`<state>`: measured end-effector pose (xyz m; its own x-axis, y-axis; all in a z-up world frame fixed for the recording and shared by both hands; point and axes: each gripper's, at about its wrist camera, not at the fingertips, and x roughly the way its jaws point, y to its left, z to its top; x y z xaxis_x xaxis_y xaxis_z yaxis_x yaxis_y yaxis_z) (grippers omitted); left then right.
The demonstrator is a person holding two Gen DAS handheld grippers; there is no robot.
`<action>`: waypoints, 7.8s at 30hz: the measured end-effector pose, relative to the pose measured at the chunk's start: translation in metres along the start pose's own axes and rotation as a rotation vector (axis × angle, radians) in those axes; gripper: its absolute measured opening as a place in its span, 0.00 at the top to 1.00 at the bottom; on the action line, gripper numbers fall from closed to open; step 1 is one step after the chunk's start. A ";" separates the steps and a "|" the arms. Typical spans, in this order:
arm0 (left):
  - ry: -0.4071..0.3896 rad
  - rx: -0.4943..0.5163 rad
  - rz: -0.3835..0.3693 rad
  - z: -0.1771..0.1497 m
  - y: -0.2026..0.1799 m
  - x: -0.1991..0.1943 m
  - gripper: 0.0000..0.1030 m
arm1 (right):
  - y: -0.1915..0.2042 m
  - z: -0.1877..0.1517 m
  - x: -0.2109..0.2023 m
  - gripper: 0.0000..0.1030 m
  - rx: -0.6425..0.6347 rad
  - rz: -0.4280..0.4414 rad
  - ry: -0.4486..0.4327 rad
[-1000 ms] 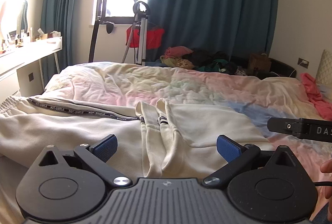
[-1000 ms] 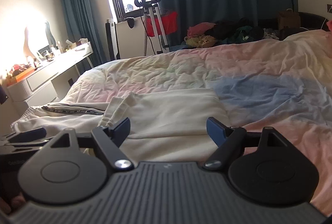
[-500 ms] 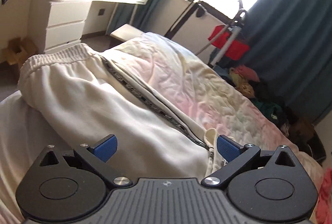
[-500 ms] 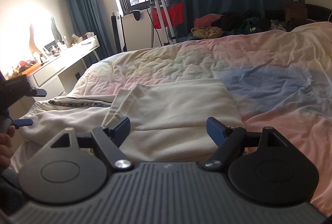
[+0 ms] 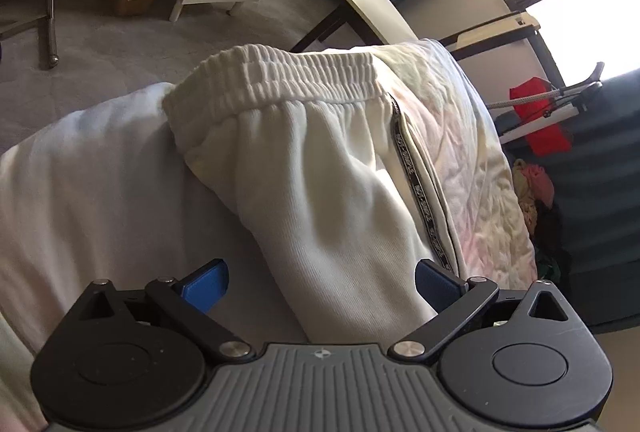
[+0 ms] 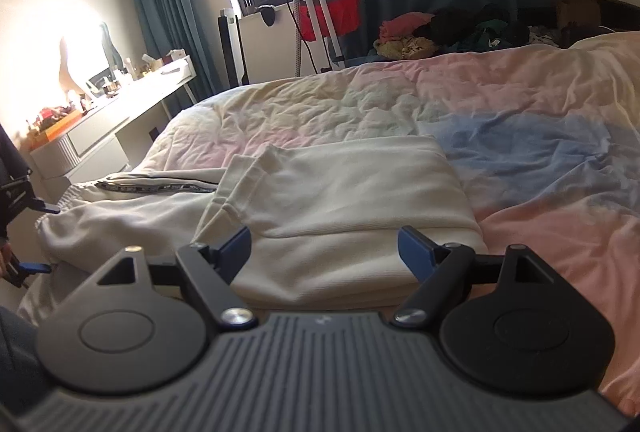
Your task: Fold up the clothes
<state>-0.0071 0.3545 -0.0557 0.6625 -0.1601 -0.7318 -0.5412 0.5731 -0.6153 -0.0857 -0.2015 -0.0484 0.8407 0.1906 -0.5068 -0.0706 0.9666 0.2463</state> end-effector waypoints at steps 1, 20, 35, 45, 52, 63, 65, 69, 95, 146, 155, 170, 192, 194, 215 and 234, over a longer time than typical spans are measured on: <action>-0.003 0.002 -0.008 0.004 0.003 0.003 0.05 | 0.003 0.000 0.005 0.20 -0.015 -0.006 0.004; -0.379 0.431 0.145 0.002 -0.108 -0.010 0.74 | 0.030 -0.016 0.112 0.18 -0.086 -0.047 0.205; -0.694 0.805 -0.188 -0.186 -0.351 -0.074 0.75 | -0.039 0.024 0.011 0.21 0.167 -0.079 -0.024; -0.666 1.100 -0.336 -0.409 -0.395 0.045 0.75 | -0.145 0.037 -0.018 0.19 0.429 -0.182 -0.165; -0.465 1.275 -0.295 -0.494 -0.366 0.134 0.66 | -0.189 0.023 -0.012 0.18 0.658 -0.050 -0.190; -0.188 1.433 -0.246 -0.402 -0.321 0.141 0.04 | -0.181 0.022 0.005 0.18 0.692 0.133 -0.133; -0.198 1.469 -0.235 -0.384 -0.308 0.133 0.04 | -0.179 0.020 0.008 0.18 0.705 0.139 -0.106; -0.259 1.526 -0.232 -0.354 -0.280 0.107 0.02 | -0.171 0.013 0.017 0.18 0.722 0.129 -0.042; -0.613 1.479 -0.295 -0.357 -0.222 0.052 0.00 | -0.046 0.135 0.032 0.74 0.437 0.076 -0.247; -0.192 0.853 0.093 -0.258 -0.171 0.077 0.03 | -0.210 0.060 0.084 0.20 0.915 0.401 0.084; -0.274 0.848 0.072 -0.259 -0.168 0.070 0.04 | -0.185 0.089 0.145 0.25 0.778 0.462 0.099; -0.284 0.840 0.085 -0.260 -0.165 0.068 0.04 | -0.272 0.046 0.174 0.25 1.012 0.220 -0.013; -0.158 0.910 -0.110 -0.281 -0.170 0.038 0.00 | -0.173 -0.005 0.024 0.24 0.786 -0.015 0.063; -0.139 0.906 -0.113 -0.279 -0.171 0.041 0.00 | -0.168 -0.003 0.039 0.24 0.766 0.017 0.112; 0.020 0.596 -0.382 -0.234 -0.152 0.044 0.00 | -0.158 -0.013 0.075 0.06 0.860 0.179 0.113; 0.174 0.345 -0.340 -0.187 -0.149 0.130 0.06 | -0.135 -0.010 0.090 0.34 0.661 0.040 0.234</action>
<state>0.0630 0.0979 -0.1137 0.6592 -0.4981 -0.5634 -0.0887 0.6924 -0.7160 -0.0057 -0.3132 -0.1358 0.7016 0.3276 -0.6327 0.3039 0.6655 0.6817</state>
